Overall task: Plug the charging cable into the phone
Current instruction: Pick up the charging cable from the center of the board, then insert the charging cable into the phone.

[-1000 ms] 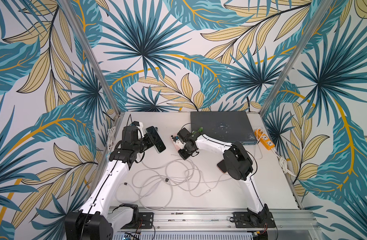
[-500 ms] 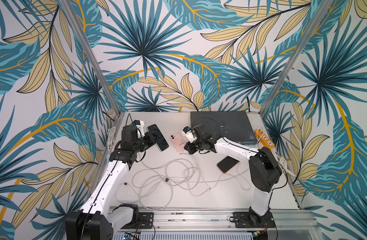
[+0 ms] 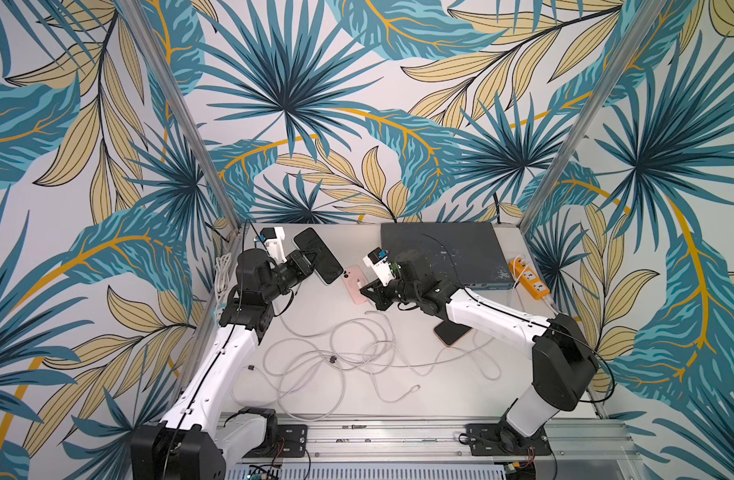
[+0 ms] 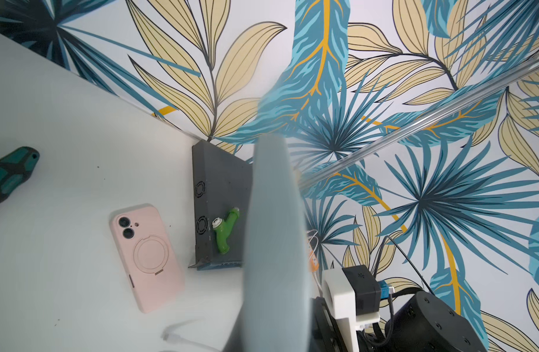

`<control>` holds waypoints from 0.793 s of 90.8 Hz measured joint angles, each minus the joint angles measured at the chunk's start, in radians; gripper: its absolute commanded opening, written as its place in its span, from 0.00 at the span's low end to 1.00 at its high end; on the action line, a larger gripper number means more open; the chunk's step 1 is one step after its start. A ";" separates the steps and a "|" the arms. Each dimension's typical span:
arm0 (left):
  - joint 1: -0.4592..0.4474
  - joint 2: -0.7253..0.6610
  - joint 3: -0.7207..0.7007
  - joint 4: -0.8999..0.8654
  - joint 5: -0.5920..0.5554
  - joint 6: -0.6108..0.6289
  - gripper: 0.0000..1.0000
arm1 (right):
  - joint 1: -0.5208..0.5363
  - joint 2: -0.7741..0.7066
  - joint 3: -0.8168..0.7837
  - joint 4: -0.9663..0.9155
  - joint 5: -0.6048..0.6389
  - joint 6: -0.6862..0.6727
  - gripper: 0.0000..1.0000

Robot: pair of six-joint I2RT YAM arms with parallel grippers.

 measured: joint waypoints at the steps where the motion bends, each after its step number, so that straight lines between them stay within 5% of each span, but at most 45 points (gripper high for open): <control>1: 0.000 0.000 -0.001 0.003 0.000 0.000 0.00 | 0.003 0.000 0.003 -0.006 0.000 -0.002 0.00; 72: -0.021 0.060 -0.003 0.074 0.061 -0.032 0.00 | 0.070 0.027 0.205 -0.209 0.027 -0.077 0.00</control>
